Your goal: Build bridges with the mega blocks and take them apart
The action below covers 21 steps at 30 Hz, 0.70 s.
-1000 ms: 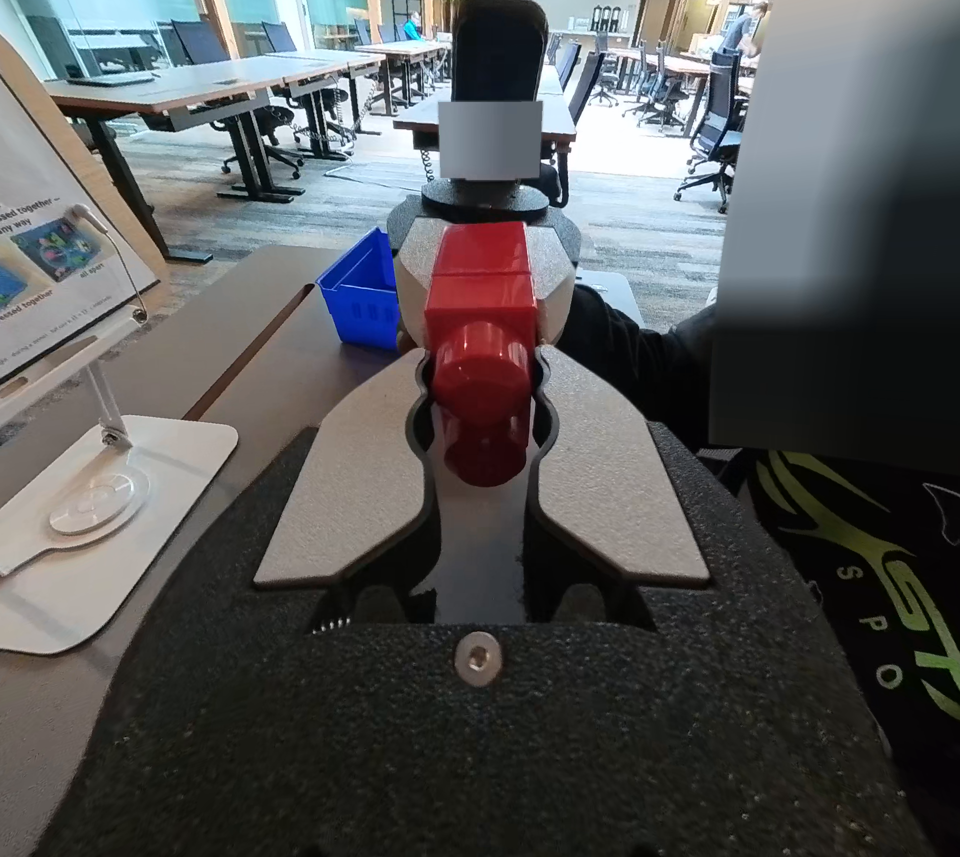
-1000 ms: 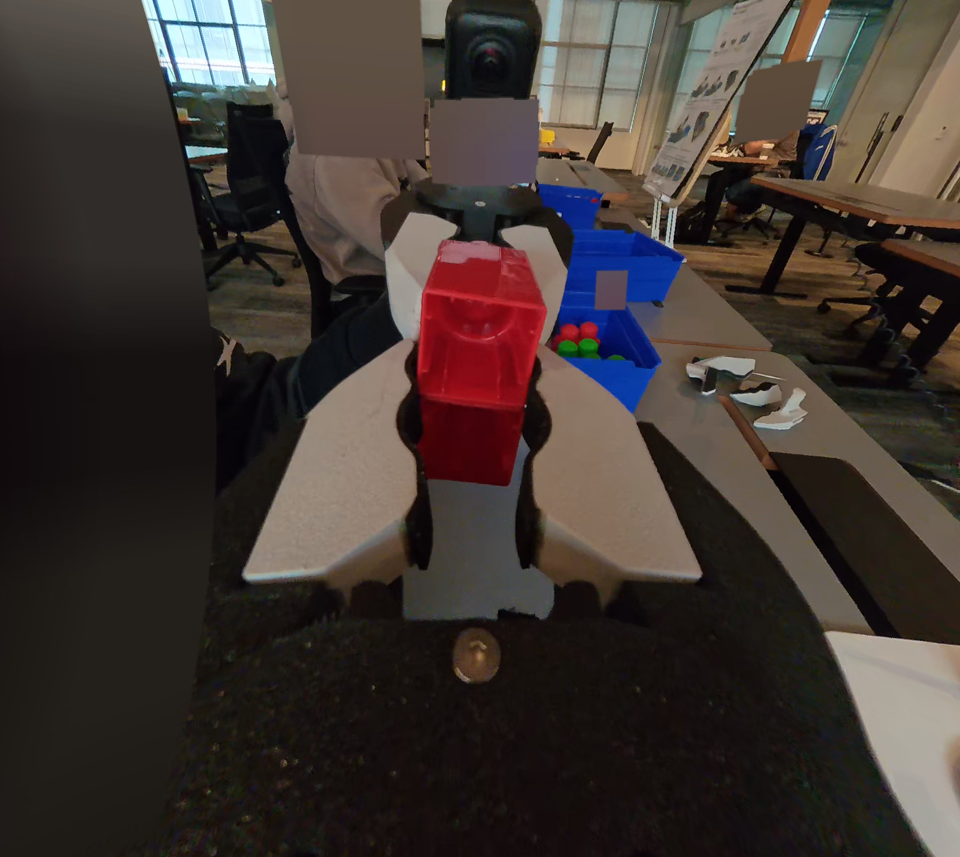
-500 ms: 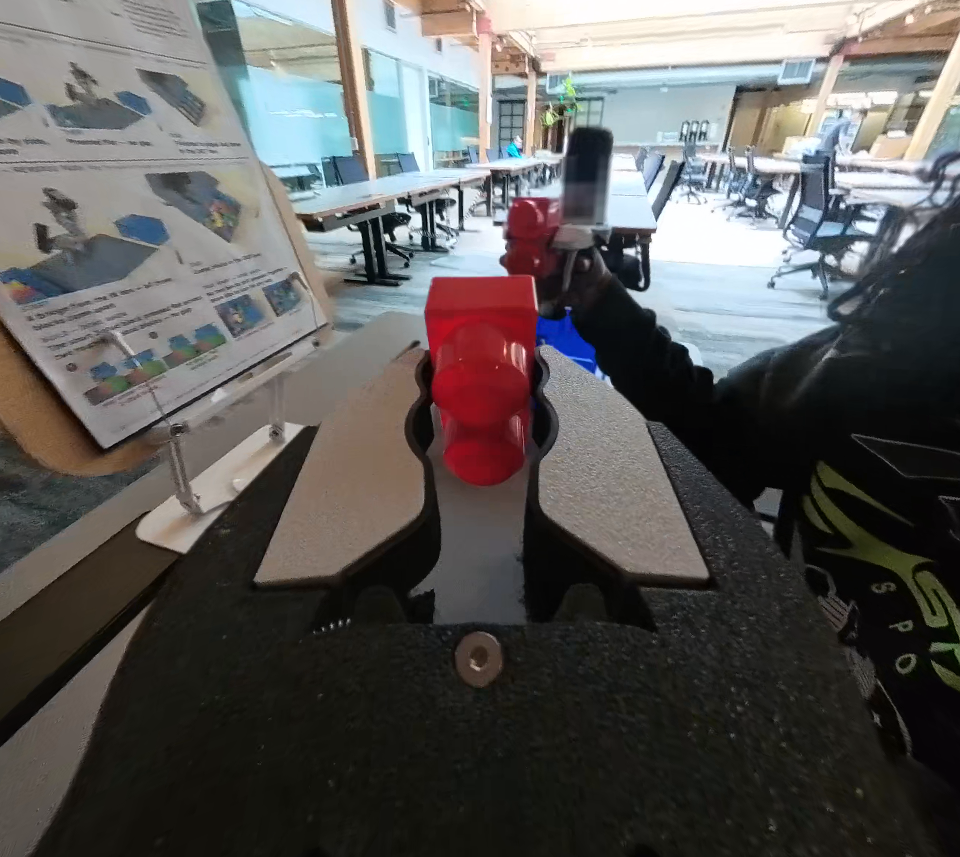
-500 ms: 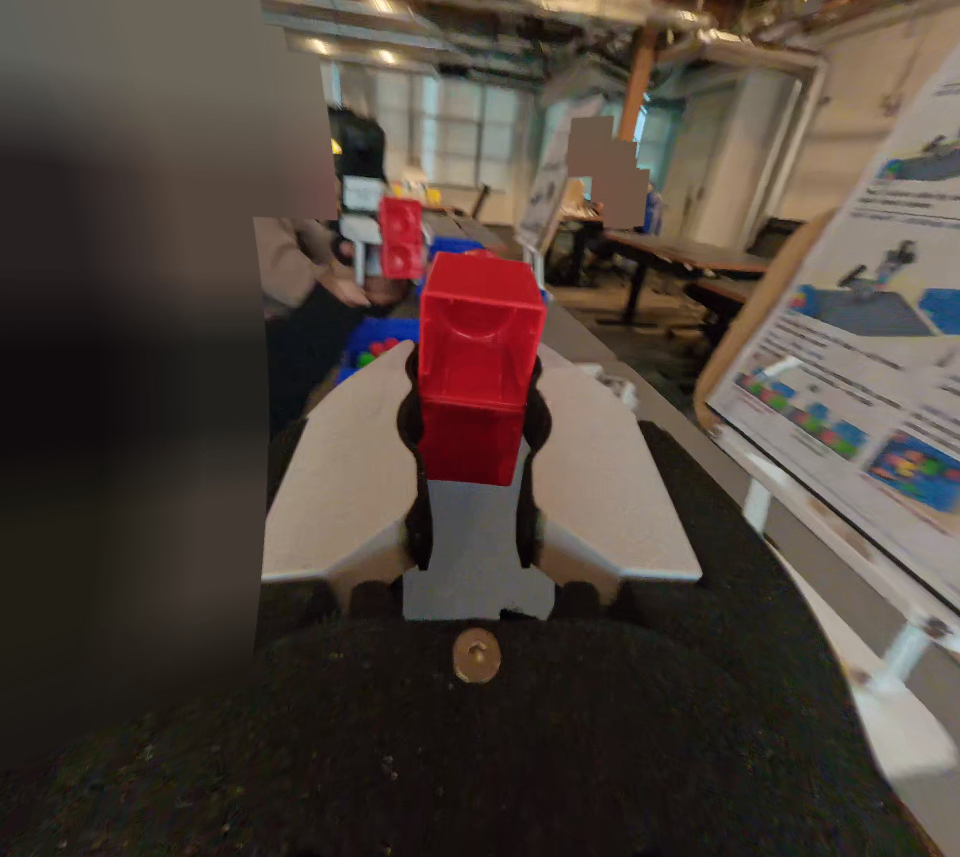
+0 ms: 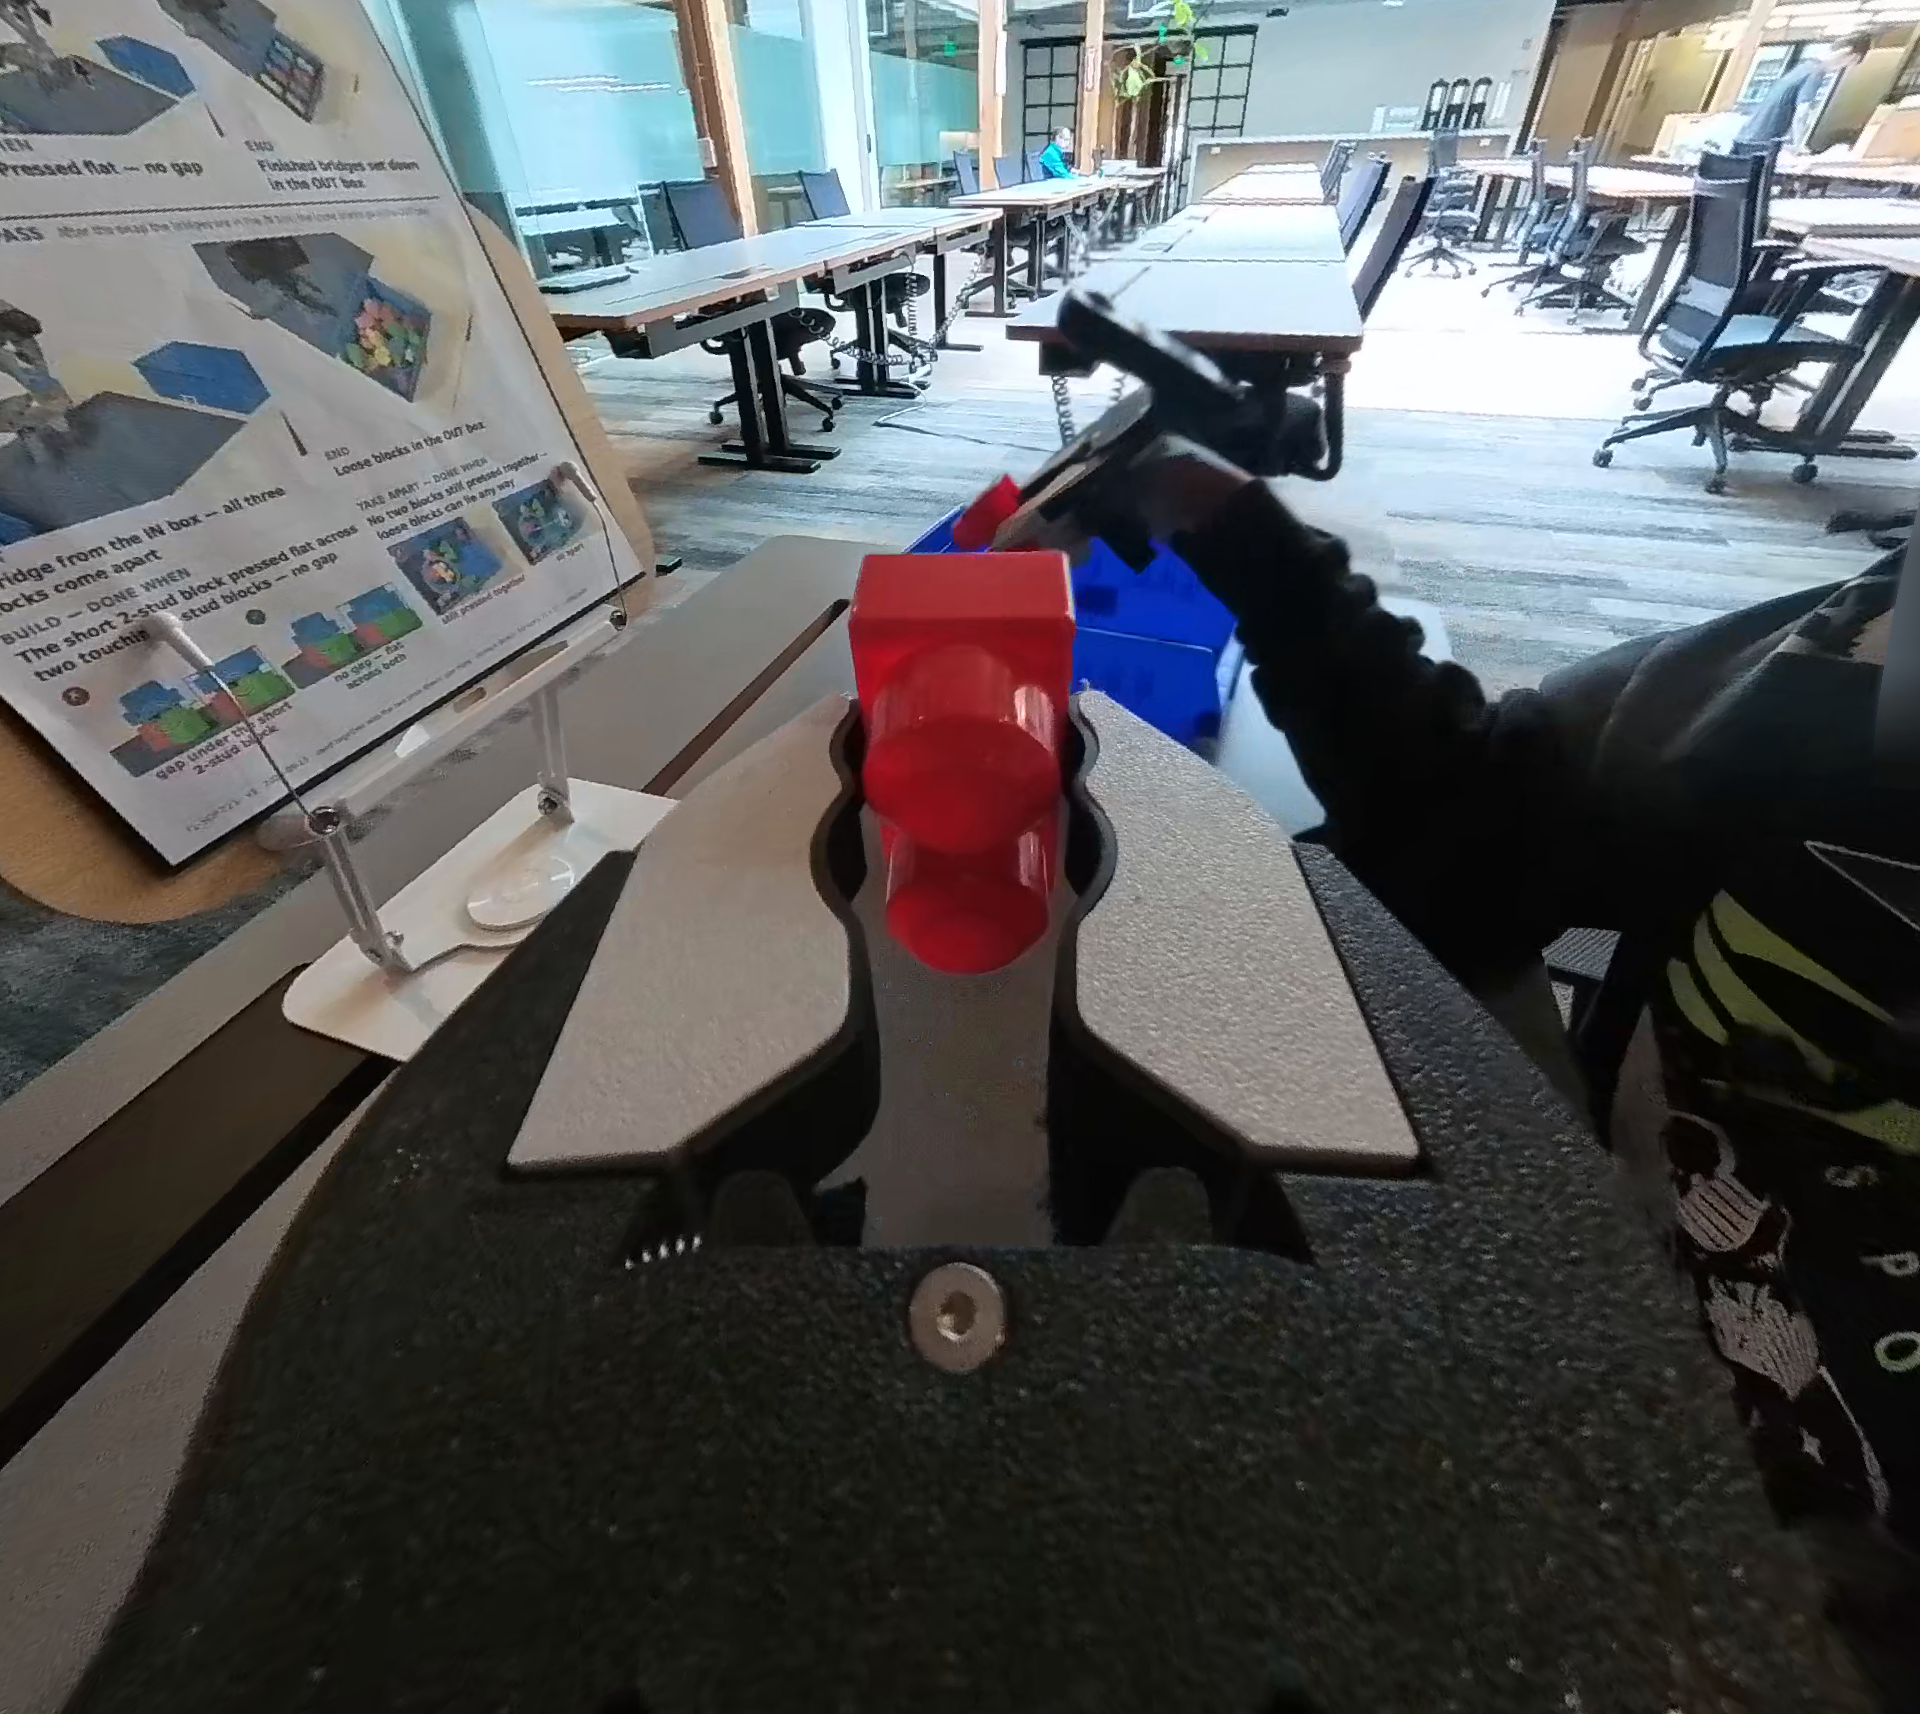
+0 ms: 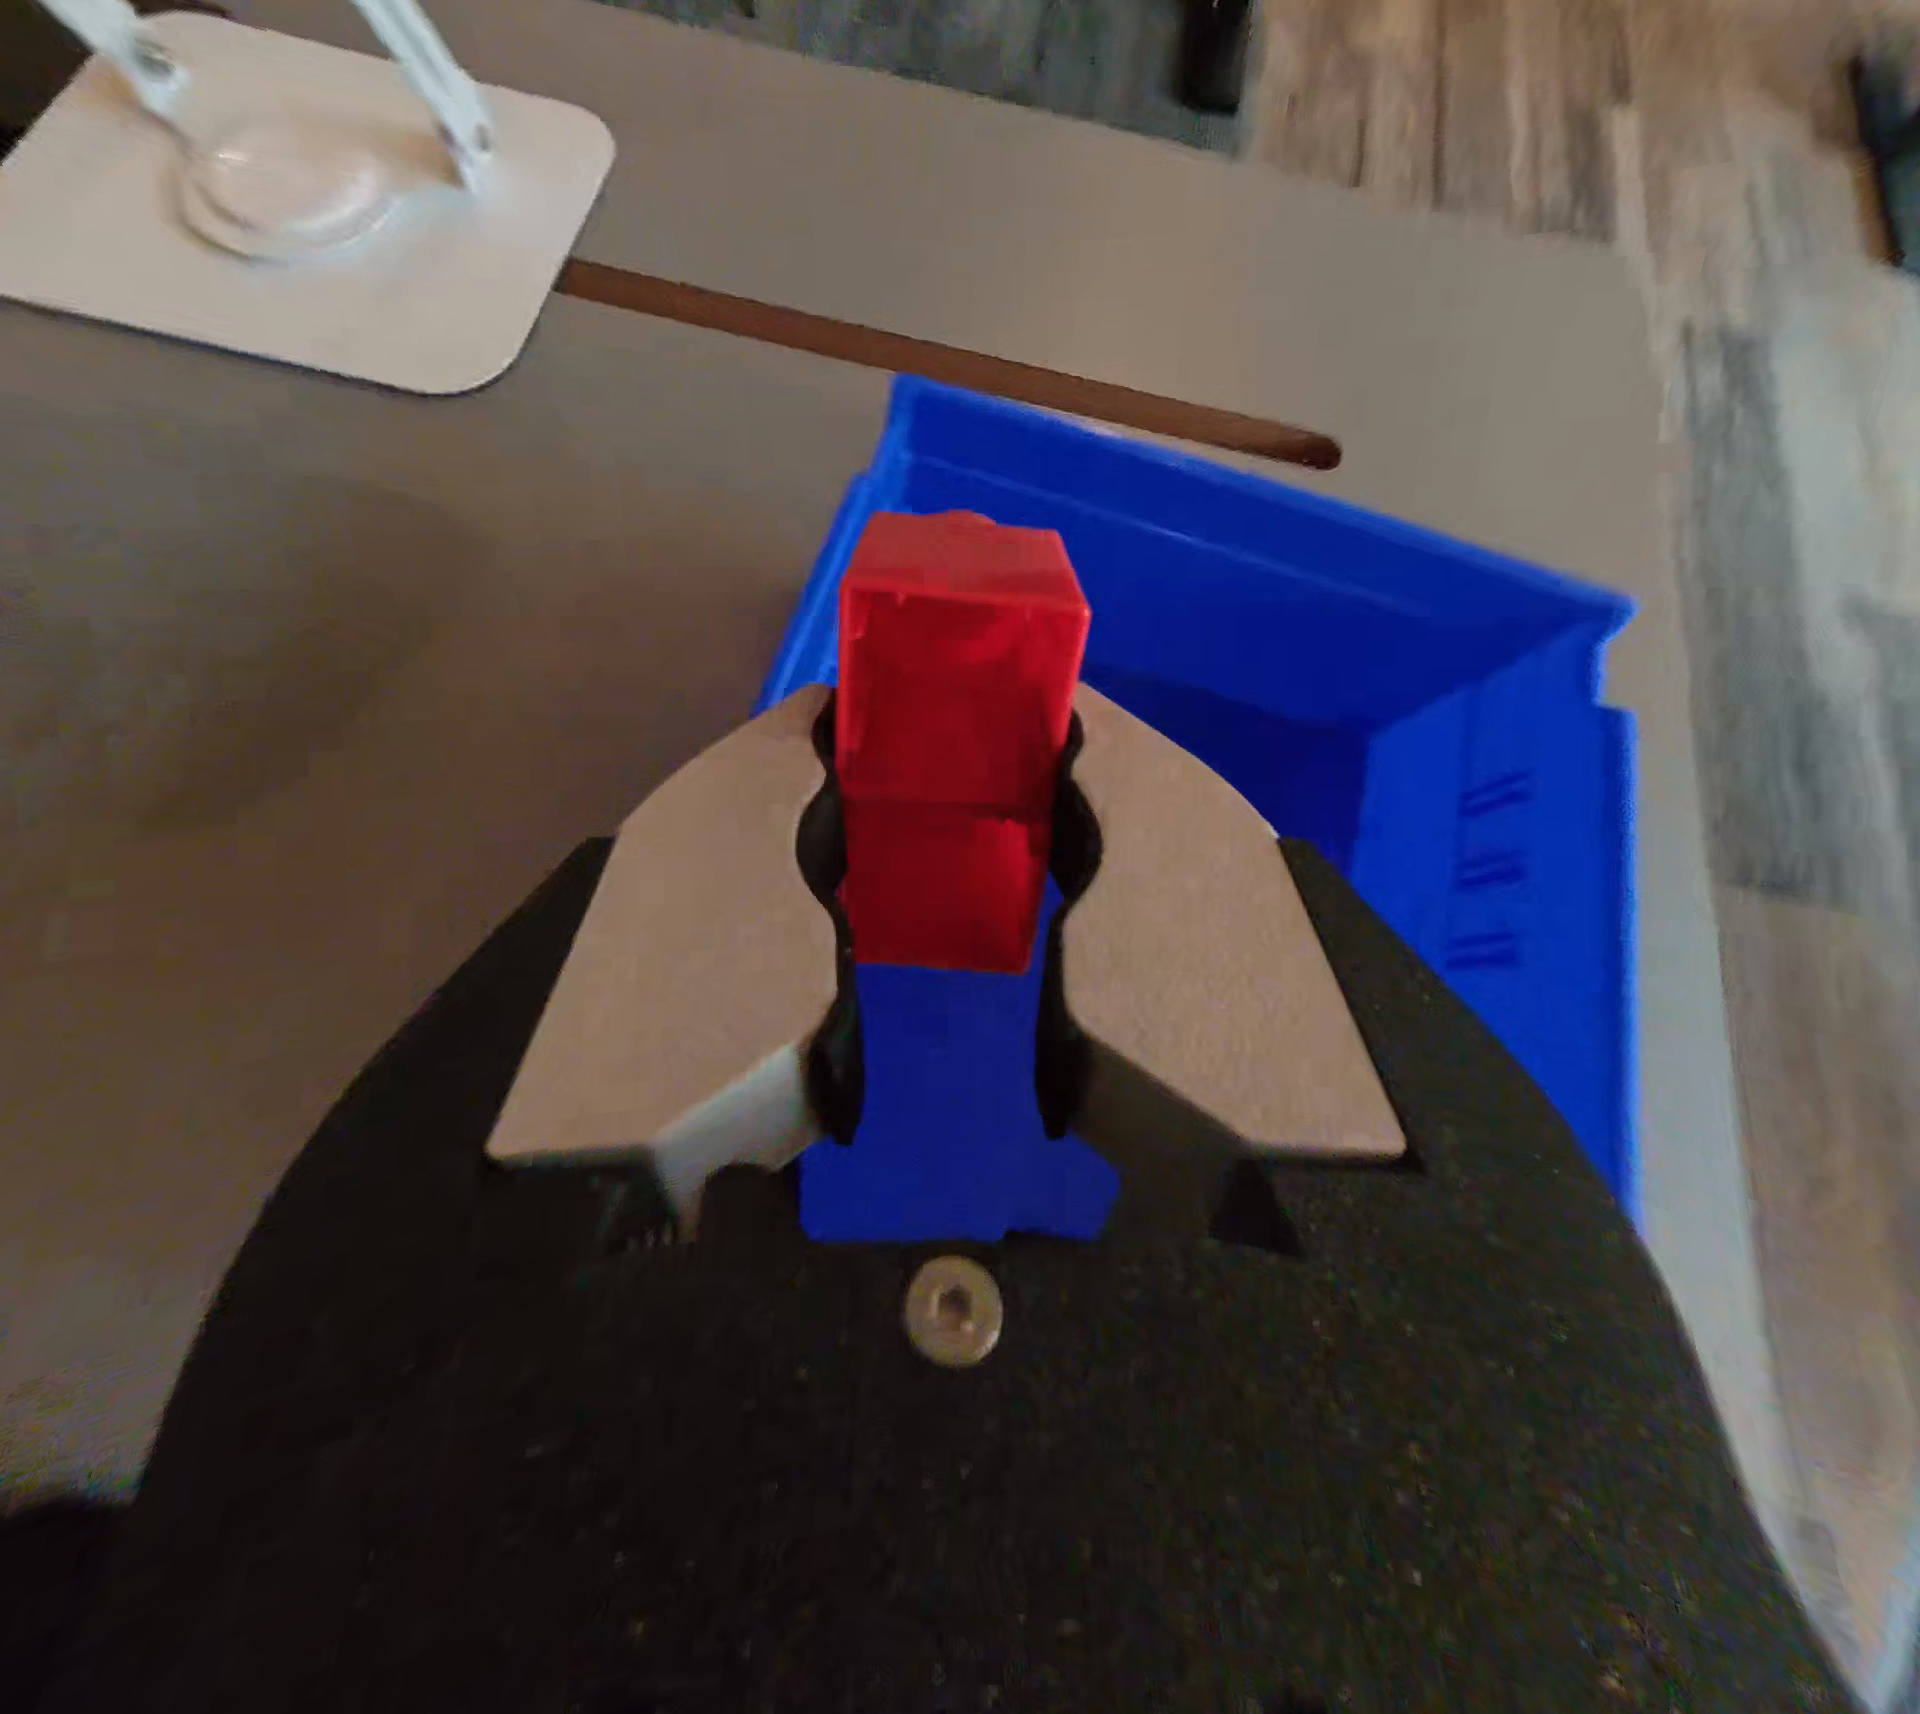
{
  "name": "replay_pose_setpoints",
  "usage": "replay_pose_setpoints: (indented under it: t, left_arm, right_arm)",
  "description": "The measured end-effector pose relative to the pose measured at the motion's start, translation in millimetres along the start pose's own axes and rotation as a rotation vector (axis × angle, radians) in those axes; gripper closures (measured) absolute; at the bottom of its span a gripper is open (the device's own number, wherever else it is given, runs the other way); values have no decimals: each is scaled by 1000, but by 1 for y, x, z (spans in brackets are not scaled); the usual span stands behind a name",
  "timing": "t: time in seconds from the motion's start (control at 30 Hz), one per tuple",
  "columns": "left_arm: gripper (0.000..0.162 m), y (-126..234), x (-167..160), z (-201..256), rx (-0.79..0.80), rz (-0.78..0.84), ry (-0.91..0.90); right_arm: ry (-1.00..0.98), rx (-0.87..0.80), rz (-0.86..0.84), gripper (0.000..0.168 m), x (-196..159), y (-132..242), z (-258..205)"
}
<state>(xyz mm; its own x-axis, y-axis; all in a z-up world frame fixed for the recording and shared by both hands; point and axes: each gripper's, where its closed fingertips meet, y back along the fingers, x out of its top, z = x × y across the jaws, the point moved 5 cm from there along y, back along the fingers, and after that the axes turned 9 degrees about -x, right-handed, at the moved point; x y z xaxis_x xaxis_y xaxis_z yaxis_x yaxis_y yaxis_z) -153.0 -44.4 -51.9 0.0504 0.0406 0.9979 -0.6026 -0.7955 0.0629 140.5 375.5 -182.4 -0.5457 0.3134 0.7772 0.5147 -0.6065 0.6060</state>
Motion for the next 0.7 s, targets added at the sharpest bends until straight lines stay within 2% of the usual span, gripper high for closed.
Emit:
replay_pose_setpoints:
  t: [0.17, 0.27, 0.37, 0.4, 0.47, 0.57, 0.7]
  left_arm:
    - [127, -3, 0, 3, 0, -18, -20]
    - [127, -6, -1, 3, 0, -37, -28]
    - [127, -8, -3, 2, 3, -49, -27]
    - [127, -9, -4, 2, 4, -51, -21]
    - [127, -9, -5, 1, 8, -56, -16]
    - [126, -9, -7, -1, 17, -71, -14]
    - [127, -15, -10, 1, 0, -106, -20]
  right_arm:
    - [-138, 12, -120, 131, -31, -58, 8]
    - [-154, 92, -206, 131, -49, -73, 2]
    - [-187, 101, -232, 131, -57, -80, 4]
    - [-194, 107, -234, 131, -57, -80, 5]
    - [-201, 95, -202, 117, -54, -77, 8]
    - [-205, 92, -143, 113, -43, -65, 11]
    - [-136, -5, -32, 109, -6, -17, 12]
